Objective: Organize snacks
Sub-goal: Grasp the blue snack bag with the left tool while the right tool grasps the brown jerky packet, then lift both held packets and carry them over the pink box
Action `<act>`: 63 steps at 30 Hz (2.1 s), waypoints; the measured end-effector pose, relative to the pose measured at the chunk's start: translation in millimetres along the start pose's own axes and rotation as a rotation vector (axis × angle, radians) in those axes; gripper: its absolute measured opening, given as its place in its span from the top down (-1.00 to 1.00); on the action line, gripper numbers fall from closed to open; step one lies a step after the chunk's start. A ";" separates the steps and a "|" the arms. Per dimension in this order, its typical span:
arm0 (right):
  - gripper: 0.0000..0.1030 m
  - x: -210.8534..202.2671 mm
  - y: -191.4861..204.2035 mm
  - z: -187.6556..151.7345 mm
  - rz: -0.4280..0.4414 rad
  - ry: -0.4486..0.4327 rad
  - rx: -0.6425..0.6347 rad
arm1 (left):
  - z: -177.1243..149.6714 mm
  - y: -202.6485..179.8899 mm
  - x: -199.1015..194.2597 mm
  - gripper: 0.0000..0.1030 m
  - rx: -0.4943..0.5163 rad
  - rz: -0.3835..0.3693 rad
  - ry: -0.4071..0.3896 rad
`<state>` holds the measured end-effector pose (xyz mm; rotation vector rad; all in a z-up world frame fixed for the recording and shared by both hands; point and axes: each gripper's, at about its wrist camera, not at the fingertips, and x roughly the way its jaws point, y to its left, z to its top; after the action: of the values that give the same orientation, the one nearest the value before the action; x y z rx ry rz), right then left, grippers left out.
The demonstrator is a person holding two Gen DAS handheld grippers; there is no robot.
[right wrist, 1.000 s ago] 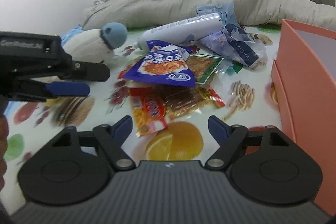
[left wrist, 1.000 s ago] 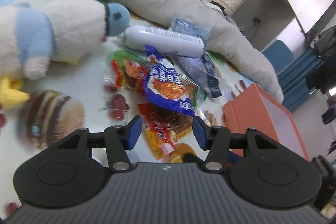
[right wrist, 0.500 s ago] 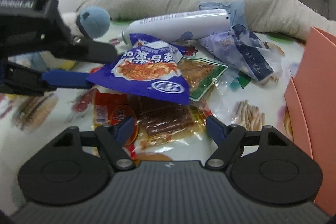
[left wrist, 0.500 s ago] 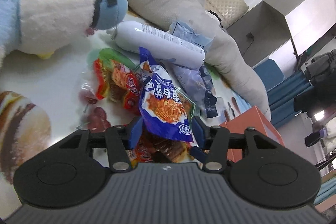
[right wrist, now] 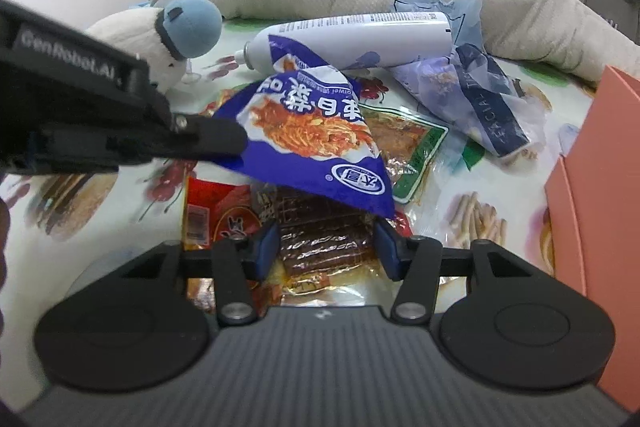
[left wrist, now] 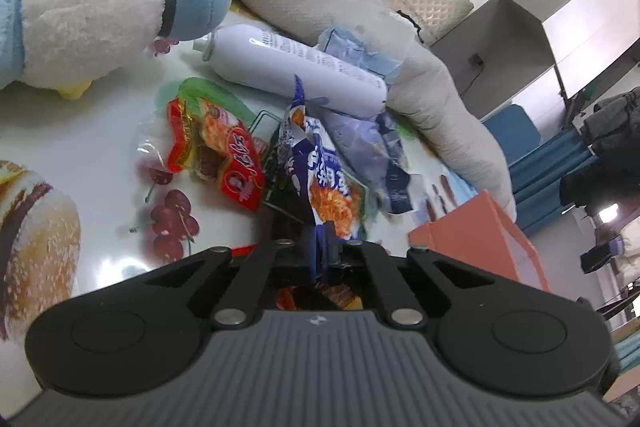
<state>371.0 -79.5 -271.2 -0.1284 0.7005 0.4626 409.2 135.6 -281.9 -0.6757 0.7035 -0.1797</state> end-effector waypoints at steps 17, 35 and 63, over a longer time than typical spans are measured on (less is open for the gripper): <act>-0.05 -91.6 27.6 -50.1 -0.032 0.085 -0.074 | -62.4 -18.5 -108.4 1.00 -0.021 0.021 -0.009; -0.04 -187.6 54.8 -118.0 -0.018 0.105 -0.092 | -161.8 -15.9 -233.9 1.00 -0.088 0.053 0.020; -0.46 -214.2 28.7 -148.5 0.088 0.024 0.012 | -163.0 -49.9 -240.2 -0.75 0.131 0.343 0.036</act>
<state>127.0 -172.0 -244.4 -0.0924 0.7339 0.5420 124.8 102.4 -212.9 -0.4193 0.8234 0.0778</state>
